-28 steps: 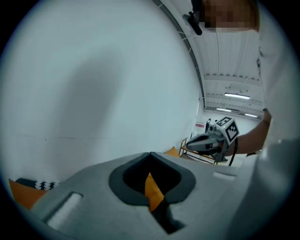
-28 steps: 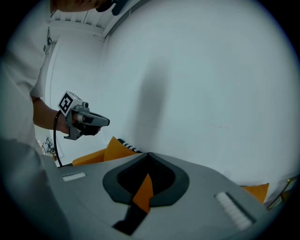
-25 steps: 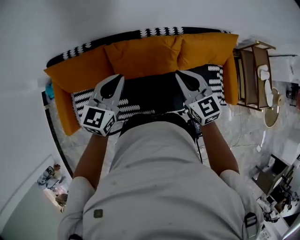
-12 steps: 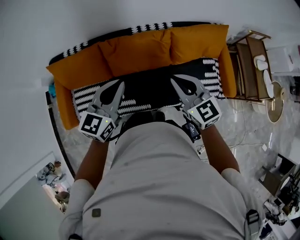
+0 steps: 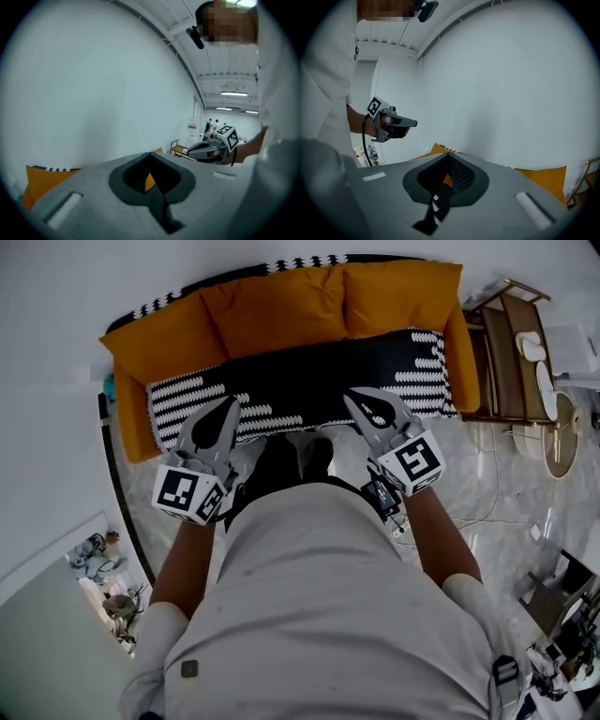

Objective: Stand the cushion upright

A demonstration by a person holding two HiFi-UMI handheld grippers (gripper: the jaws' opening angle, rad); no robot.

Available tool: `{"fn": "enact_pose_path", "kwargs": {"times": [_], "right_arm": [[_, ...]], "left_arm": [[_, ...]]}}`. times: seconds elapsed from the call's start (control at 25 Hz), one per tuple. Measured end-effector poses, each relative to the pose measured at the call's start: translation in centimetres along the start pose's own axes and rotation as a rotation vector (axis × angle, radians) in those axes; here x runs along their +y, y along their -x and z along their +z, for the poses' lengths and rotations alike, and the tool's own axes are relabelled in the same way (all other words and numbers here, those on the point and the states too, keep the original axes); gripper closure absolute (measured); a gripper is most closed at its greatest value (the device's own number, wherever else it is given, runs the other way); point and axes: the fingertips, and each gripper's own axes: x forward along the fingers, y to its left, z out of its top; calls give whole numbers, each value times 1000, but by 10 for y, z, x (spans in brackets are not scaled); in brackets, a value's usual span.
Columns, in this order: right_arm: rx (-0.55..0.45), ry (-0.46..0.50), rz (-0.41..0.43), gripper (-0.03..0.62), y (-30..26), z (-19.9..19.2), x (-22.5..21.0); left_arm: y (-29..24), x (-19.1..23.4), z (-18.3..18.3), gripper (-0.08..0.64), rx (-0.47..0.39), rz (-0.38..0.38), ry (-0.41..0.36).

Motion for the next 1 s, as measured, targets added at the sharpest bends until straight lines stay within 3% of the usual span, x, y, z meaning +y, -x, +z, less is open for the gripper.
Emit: {"fn": "enact_pose_path", "kwargs": {"times": [0.36,1.0], "right_arm": [[-16,11,-38,581,7,6,59],[-64,38,-171,581,-13,37,244]], "left_arm": [[52,-2,-4,557,-29,-35,-23],[234,36,-13,557,-125,-126,-79]]}}
